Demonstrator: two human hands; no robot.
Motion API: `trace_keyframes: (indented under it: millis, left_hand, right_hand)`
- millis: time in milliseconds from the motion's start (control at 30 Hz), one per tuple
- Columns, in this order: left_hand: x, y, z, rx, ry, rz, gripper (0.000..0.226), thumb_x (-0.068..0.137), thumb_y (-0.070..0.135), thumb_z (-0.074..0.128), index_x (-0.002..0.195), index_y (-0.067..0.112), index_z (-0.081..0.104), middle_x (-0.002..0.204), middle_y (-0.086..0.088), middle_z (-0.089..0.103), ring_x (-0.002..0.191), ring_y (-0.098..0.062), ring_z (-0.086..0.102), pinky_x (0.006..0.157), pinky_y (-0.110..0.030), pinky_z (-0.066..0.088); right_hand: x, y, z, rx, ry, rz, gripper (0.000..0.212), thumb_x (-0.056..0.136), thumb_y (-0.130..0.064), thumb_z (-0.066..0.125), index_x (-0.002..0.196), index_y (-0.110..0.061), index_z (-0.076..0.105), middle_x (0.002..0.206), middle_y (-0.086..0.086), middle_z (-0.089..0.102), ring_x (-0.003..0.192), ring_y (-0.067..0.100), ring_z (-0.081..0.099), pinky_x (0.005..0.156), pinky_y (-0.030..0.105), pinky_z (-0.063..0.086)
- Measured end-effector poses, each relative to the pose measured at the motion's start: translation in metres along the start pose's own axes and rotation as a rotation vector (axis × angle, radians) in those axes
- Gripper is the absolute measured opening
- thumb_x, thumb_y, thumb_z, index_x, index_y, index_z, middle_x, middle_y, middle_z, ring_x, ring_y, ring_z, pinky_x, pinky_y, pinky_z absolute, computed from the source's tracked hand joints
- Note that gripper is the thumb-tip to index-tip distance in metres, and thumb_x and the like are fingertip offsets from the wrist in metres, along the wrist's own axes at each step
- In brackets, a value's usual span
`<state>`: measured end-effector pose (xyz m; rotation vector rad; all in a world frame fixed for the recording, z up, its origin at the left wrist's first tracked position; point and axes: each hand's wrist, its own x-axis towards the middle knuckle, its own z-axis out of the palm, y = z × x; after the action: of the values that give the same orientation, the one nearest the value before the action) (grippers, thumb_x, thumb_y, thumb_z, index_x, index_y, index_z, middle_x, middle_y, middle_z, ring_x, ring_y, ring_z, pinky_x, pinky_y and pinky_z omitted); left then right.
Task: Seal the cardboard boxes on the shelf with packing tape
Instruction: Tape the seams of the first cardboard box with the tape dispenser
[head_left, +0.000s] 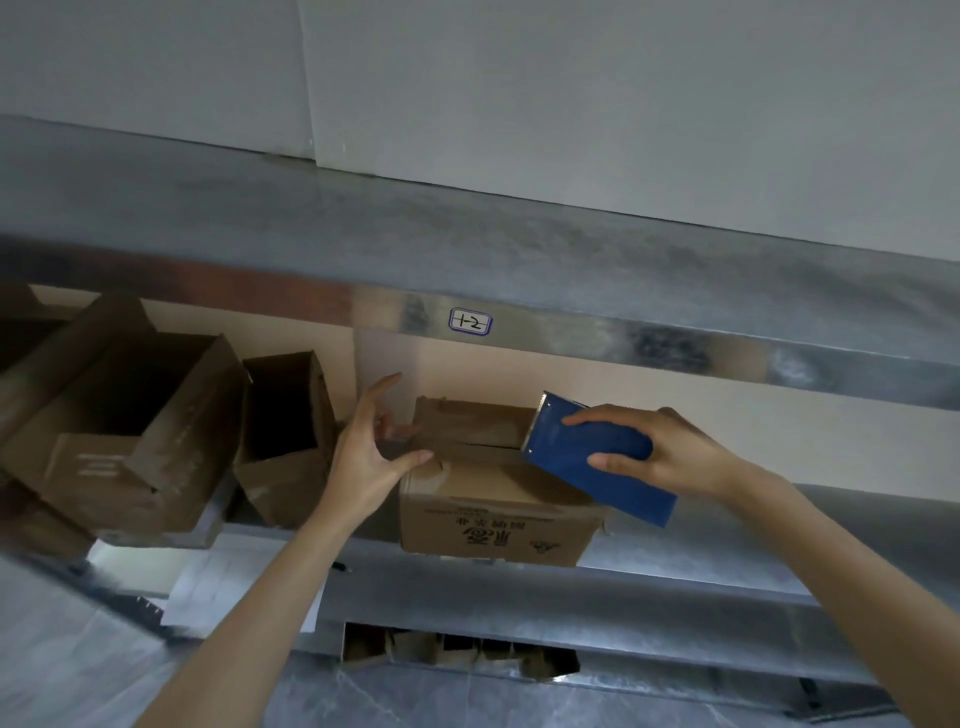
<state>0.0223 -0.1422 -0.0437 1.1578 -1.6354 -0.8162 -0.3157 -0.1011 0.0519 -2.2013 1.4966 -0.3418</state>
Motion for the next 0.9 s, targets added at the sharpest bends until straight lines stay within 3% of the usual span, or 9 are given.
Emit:
trace_keyframes:
  millis: [100, 233, 333, 400, 467, 567, 667, 800, 900]
  left_hand:
    - [0.000, 0.002, 0.000, -0.020, 0.011, -0.029, 0.097, 0.066, 0.005, 0.089, 0.136, 0.046, 0.037, 0.115, 0.006, 0.056, 0.099, -0.010, 0.070, 0.100, -0.029, 0.051]
    - [-0.003, 0.000, 0.000, -0.033, 0.012, -0.089, 0.095, 0.065, 0.009, 0.090, 0.142, 0.033, 0.040, 0.120, 0.001, 0.061, 0.103, -0.012, 0.069, 0.105, -0.043, 0.049]
    - [-0.004, 0.005, 0.002, -0.035, 0.007, -0.115, 0.092, 0.065, 0.005, 0.089, 0.142, 0.026, 0.043, 0.105, 0.017, 0.069, 0.102, -0.004, 0.068, 0.105, -0.038, 0.047]
    - [-0.003, 0.008, 0.003, -0.021, 0.003, -0.128, 0.090, 0.066, 0.002, 0.089, 0.141, 0.022, 0.044, 0.101, 0.034, 0.066, 0.101, 0.010, 0.063, 0.102, -0.025, 0.045]
    - [0.000, 0.008, 0.002, -0.015, 0.011, -0.153, 0.087, 0.065, 0.003, 0.089, 0.138, 0.025, 0.047, 0.097, 0.022, 0.069, 0.103, 0.008, 0.061, 0.099, -0.018, 0.045]
    - [0.004, 0.000, -0.004, -0.091, 0.050, -0.242, 0.076, 0.068, 0.005, 0.088, 0.129, 0.033, 0.052, 0.103, 0.004, 0.060, 0.105, -0.011, 0.060, 0.097, -0.026, 0.047]
    - [0.005, -0.006, -0.009, -0.270, 0.100, -0.398, 0.054, 0.084, 0.006, 0.074, 0.130, 0.024, 0.053, 0.108, -0.011, 0.062, 0.106, -0.022, 0.063, 0.096, -0.032, 0.050]
    - [0.009, -0.012, -0.011, -0.339, 0.134, -0.487, 0.038, 0.096, 0.004, 0.059, 0.132, 0.015, 0.051, 0.101, -0.011, 0.062, 0.097, -0.026, 0.065, 0.080, -0.028, 0.051]
    - [0.013, -0.014, -0.009, -0.299, 0.138, -0.500, 0.040, 0.095, 0.003, 0.060, 0.131, 0.017, 0.051, 0.102, -0.007, 0.060, 0.097, -0.023, 0.064, 0.082, -0.031, 0.052]
  right_hand:
    - [0.008, -0.001, -0.002, 0.093, -0.015, -0.008, 0.037, 0.086, -0.043, 0.070, 0.120, -0.053, 0.057, 0.123, -0.041, 0.053, 0.113, -0.016, 0.050, 0.090, 0.004, 0.038]
    - [0.015, 0.004, -0.004, 0.196, -0.080, 0.037, 0.040, 0.080, -0.038, 0.078, 0.115, -0.051, 0.063, 0.120, -0.041, 0.056, 0.114, -0.017, 0.049, 0.091, 0.005, 0.039]
    - [0.020, 0.009, -0.008, 0.262, -0.097, 0.076, 0.040, 0.078, -0.043, 0.079, 0.113, -0.054, 0.064, 0.119, -0.040, 0.057, 0.112, -0.014, 0.052, 0.095, 0.014, 0.043]
    - [0.022, 0.010, -0.009, 0.268, -0.125, 0.085, 0.040, 0.078, -0.045, 0.079, 0.113, -0.056, 0.064, 0.118, -0.041, 0.056, 0.110, -0.015, 0.052, 0.097, 0.017, 0.044]
    - [0.026, 0.008, -0.010, 0.250, -0.158, 0.086, 0.038, 0.079, -0.046, 0.077, 0.113, -0.057, 0.063, 0.120, -0.041, 0.055, 0.109, -0.014, 0.052, 0.096, 0.018, 0.046]
    - [0.030, 0.006, -0.012, 0.233, -0.184, 0.080, 0.037, 0.081, -0.047, 0.075, 0.113, -0.059, 0.061, 0.124, -0.036, 0.055, 0.108, -0.010, 0.054, 0.094, 0.020, 0.048]
    - [0.030, 0.007, -0.011, 0.230, -0.182, 0.078, 0.038, 0.081, -0.046, 0.075, 0.113, -0.059, 0.061, 0.124, -0.038, 0.054, 0.108, -0.011, 0.054, 0.091, 0.016, 0.048]
    - [0.027, 0.007, -0.010, 0.226, -0.183, 0.076, 0.038, 0.082, -0.044, 0.075, 0.115, -0.058, 0.060, 0.124, -0.039, 0.051, 0.110, -0.015, 0.050, 0.091, 0.012, 0.044]
    - [0.028, 0.008, -0.010, 0.219, -0.185, 0.078, 0.038, 0.082, -0.045, 0.075, 0.115, -0.058, 0.060, 0.124, -0.039, 0.051, 0.110, -0.012, 0.051, 0.093, 0.015, 0.045]
